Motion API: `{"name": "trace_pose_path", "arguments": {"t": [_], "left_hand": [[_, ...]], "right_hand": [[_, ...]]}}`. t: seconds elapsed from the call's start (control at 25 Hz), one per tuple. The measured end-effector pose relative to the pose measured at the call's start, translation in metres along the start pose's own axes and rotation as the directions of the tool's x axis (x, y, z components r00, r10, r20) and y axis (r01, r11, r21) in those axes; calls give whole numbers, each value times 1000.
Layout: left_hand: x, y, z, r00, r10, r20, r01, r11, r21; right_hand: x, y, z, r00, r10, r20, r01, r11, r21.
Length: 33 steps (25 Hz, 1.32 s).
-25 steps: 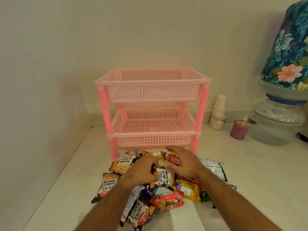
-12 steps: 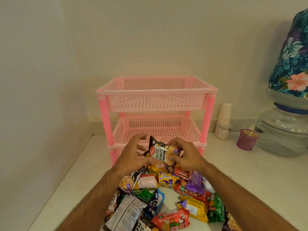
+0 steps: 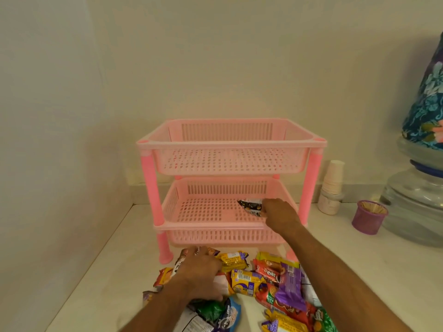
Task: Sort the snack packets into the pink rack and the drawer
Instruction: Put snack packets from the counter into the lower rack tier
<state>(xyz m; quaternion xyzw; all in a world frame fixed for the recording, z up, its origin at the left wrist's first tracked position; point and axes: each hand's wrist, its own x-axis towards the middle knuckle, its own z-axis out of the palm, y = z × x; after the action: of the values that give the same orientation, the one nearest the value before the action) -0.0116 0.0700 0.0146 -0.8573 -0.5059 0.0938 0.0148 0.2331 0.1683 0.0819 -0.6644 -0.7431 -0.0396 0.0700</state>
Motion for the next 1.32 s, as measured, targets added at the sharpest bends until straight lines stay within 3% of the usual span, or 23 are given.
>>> {"name": "trace_pose_path", "arguments": {"t": [0.24, 0.32, 0.44, 0.52, 0.64, 0.72, 0.84, 1.0, 1.04, 1.08, 1.2, 1.32], "left_hand": [[4, -5, 7, 999, 13, -46, -17, 997, -80], [4, -10, 8, 993, 29, -110, -42, 993, -114], [5, -18, -6, 970, 57, -238, -114, 965, -234], [5, -23, -21, 928, 4, -372, -164, 901, -401], [9, -24, -43, 830, -149, -538, -170, 850, -498], [15, -19, -53, 771, -222, -597, -166, 835, -525], [25, -13, -60, 743, -258, -618, -182, 811, -557], [38, -9, -53, 629, -312, -712, -215, 811, -545], [41, -8, -50, 640, -303, -706, -220, 808, -546], [43, -8, -47, 695, -265, -668, -215, 810, -545], [51, -4, -30, 923, -73, -377, -95, 907, -409], [60, 6, -14, 983, -25, -182, -11, 981, -196]], "right_hand": [[9, 17, 7, 975, -29, 222, -10, 985, 173], [6, 20, 2, 988, -45, 145, 12, 975, 220], [-3, 11, -5, 985, -95, -141, 153, 861, 485], [-11, 0, -11, 961, -144, -236, 267, 705, 657], [-25, -21, -20, 944, -278, -180, 312, 564, 764], [-28, -31, -19, 931, -332, -148, 315, 534, 785], [-24, -35, -19, 933, -318, -169, 326, 543, 774], [-9, -23, -21, 964, -155, -218, 266, 470, 842], [-2, -18, -21, 969, -83, -231, 242, 468, 850], [7, -12, -20, 971, -15, -238, 215, 483, 849], [37, 7, -11, 967, 95, -238, 102, 711, 696], [57, 21, 7, 982, 140, -128, -50, 844, 535]]}}
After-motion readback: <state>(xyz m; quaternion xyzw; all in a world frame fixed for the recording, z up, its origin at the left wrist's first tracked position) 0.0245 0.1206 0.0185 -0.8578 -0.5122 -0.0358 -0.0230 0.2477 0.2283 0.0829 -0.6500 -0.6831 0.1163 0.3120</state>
